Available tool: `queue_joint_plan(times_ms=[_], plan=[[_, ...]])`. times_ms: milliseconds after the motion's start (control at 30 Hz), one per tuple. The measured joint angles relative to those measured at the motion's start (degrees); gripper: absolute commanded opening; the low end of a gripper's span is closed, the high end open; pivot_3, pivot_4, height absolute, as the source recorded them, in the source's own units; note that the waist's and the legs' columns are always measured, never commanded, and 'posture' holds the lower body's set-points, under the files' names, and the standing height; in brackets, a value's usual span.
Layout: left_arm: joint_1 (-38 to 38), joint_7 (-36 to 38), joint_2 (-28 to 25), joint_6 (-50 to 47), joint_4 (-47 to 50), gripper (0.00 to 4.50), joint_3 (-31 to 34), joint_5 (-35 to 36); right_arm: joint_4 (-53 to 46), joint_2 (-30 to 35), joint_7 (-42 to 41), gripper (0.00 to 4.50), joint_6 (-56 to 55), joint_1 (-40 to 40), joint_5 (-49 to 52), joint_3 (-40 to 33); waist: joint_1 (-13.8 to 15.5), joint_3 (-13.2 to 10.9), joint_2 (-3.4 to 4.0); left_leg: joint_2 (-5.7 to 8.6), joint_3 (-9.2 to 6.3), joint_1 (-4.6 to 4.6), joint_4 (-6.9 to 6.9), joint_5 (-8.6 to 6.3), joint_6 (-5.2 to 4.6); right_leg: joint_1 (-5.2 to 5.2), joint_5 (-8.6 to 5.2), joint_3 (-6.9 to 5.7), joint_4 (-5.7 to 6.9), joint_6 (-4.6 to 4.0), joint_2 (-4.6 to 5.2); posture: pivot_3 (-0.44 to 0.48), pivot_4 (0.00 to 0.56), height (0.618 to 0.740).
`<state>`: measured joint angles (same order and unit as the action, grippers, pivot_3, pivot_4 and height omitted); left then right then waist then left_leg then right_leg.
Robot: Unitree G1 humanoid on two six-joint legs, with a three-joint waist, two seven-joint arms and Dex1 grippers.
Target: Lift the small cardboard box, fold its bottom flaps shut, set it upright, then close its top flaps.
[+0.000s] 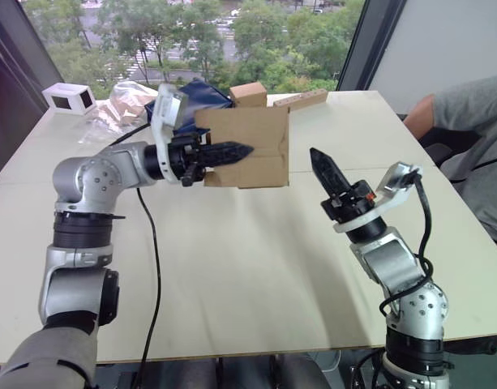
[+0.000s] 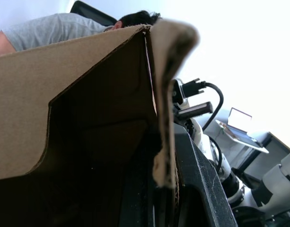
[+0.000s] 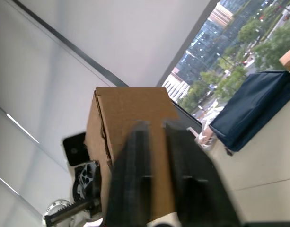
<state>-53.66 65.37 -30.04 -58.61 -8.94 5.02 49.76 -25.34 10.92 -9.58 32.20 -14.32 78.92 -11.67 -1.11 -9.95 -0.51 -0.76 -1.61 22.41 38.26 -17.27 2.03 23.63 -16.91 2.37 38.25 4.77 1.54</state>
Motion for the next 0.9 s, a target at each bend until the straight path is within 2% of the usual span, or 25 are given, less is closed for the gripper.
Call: queue_joint_plan(times_ms=[367,800,900], plan=[[0.0,0.9,-0.1,0.4,0.0,0.0,-2.2,-2.0,-2.7,2.4,-1.8,0.11,2.5,0.0,-1.8,4.9,0.0,0.0,0.0,0.0,0.0,0.0,0.0,0.0,0.0,0.0,0.0,0.0,0.0,0.0,0.0,0.0,0.15,0.74],[-0.2,1.1,-0.1,0.4,0.0,0.0,-2.3,-2.7,-2.5,2.3,-2.2,0.11,2.4,0.0,-3.9,6.0,0.1,0.0,0.0,0.0,0.0,0.0,0.0,0.0,0.0,0.0,0.0,0.0,0.0,0.0,0.0,0.0,0.15,0.74],[-1.7,2.4,-1.1,0.5,-0.3,0.0,-4.1,-3.8,-2.6,3.2,-2.2,0.11,2.5,0.6,-3.1,4.9,0.1,0.0,0.0,0.02,-0.01,0.0,0.0,0.0,0.0,-0.02,0.0,-0.01,-0.01,0.0,0.0,0.0,0.15,0.74]])
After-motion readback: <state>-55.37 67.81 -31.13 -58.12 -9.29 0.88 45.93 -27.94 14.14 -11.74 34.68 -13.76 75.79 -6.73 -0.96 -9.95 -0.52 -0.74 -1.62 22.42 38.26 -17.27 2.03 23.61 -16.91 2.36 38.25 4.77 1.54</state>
